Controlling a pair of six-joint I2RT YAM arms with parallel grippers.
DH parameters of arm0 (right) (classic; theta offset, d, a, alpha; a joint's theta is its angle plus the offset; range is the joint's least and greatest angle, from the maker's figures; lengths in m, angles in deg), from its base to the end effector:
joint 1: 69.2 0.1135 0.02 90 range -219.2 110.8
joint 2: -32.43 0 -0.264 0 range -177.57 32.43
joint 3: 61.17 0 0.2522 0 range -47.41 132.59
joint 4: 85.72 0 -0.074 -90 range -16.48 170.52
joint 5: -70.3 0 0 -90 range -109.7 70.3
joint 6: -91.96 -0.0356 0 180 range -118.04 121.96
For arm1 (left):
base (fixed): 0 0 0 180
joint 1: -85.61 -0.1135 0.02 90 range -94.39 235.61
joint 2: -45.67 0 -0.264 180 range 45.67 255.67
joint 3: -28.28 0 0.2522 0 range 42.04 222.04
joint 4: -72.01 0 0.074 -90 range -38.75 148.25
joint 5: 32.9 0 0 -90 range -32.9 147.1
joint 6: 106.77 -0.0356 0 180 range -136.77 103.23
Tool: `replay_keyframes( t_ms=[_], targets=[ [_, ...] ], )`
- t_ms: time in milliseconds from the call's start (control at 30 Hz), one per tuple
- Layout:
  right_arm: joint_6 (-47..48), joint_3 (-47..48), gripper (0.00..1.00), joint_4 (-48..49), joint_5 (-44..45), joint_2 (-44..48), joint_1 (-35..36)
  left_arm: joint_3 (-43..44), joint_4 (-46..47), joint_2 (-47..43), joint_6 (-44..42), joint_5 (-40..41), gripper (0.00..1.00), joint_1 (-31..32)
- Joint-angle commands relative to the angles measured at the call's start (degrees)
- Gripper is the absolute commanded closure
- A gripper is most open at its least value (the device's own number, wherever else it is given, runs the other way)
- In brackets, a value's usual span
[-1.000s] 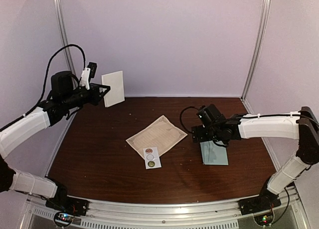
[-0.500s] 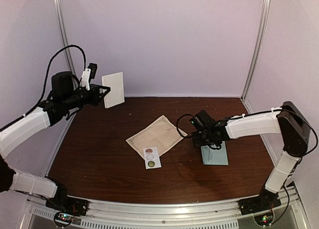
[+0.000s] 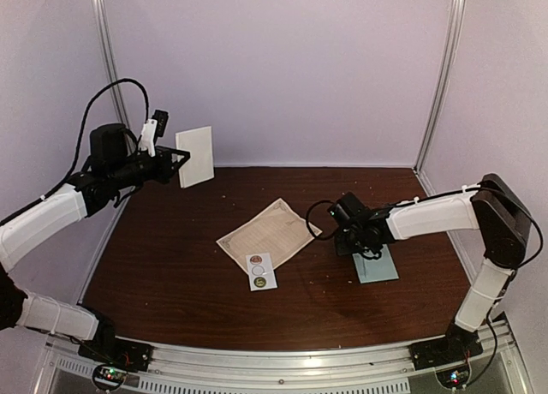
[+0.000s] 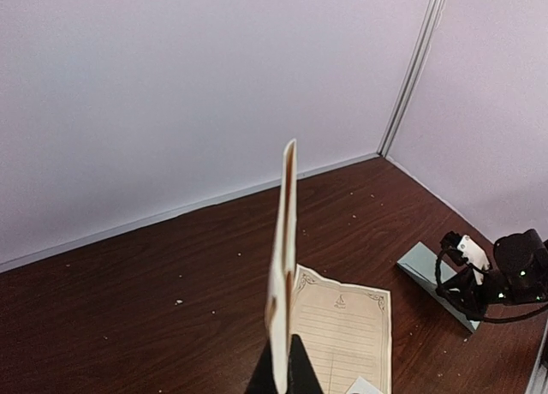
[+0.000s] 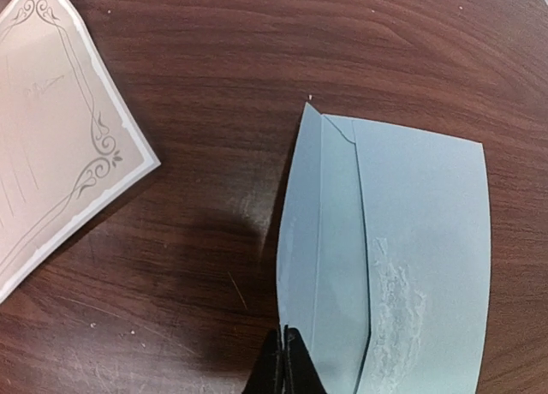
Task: Place the letter into the envelope and seal it
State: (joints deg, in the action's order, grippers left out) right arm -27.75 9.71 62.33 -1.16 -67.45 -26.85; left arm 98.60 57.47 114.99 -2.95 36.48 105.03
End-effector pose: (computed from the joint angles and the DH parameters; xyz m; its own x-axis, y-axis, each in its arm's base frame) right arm 0.2576 0.2195 0.1571 -0.8211 -0.1127 -0.5595 -0.1354 0.9908 -0.0008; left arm 0.2630 -0.1060 0.3398 -0.3659 -0.1081 -0.9244 0.5630 0.7652 -0.3123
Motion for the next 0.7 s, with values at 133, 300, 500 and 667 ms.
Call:
replay_keyframes(
  t_ms=[133,300,500,667],
  targets=[
    [-1.2,-3.6,1.0,-5.0,-4.7,8.1,0.0,-0.7,1.7,-0.6,0.5,-0.7,1.0,-0.3],
    [-5.3,-6.2,1.0,-7.8,-9.0,14.1,2.5,-0.8,1.7,-1.0,0.8,-1.2,1.0,-0.3],
    [-12.8,-8.4,1.0,-7.5,-10.2,16.0,8.4,-1.1,2.0,-1.2,1.3,-1.6,1.0,-0.3],
    [-17.1,-7.0,1.0,-5.4,-10.0,13.8,13.4,-1.1,2.1,-1.1,1.7,-2.0,1.0,-0.3]
  ],
)
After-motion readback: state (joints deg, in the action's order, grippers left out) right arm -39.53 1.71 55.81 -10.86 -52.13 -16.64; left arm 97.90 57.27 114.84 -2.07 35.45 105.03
